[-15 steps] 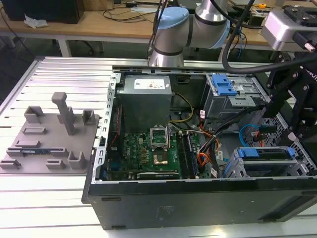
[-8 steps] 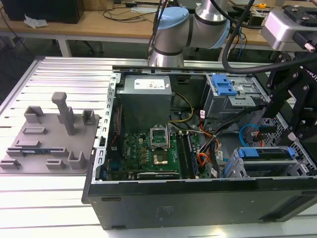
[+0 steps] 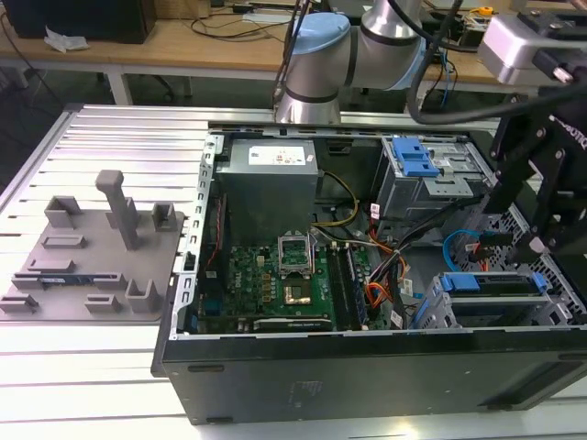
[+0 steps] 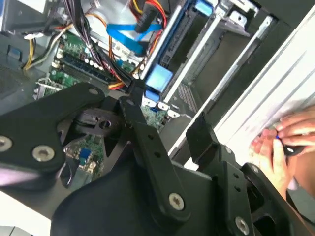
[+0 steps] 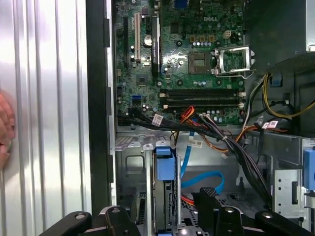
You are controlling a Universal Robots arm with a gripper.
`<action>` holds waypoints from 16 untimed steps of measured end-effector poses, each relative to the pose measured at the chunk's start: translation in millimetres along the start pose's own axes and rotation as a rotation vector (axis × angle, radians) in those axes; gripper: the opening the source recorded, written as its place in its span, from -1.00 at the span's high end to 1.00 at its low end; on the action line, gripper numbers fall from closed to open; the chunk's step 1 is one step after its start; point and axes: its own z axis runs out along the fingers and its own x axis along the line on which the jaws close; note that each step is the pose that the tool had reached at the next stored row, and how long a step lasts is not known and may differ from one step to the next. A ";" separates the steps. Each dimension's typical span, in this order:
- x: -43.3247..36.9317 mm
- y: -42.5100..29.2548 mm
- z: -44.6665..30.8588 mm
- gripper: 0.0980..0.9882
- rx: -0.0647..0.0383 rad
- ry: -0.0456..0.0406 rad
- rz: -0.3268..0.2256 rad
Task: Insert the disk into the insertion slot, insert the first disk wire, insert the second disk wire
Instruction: 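Insert the first disk wire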
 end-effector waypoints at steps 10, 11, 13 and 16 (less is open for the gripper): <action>-25.2 0.5 -0.2 -0.18 0.059 0.2318 0.007; -25.3 0.6 0.0 -0.18 0.065 0.2329 0.012; -25.4 1.4 1.9 -0.18 0.068 0.2365 0.026; -32.6 1.8 3.7 -0.18 0.070 0.2827 0.026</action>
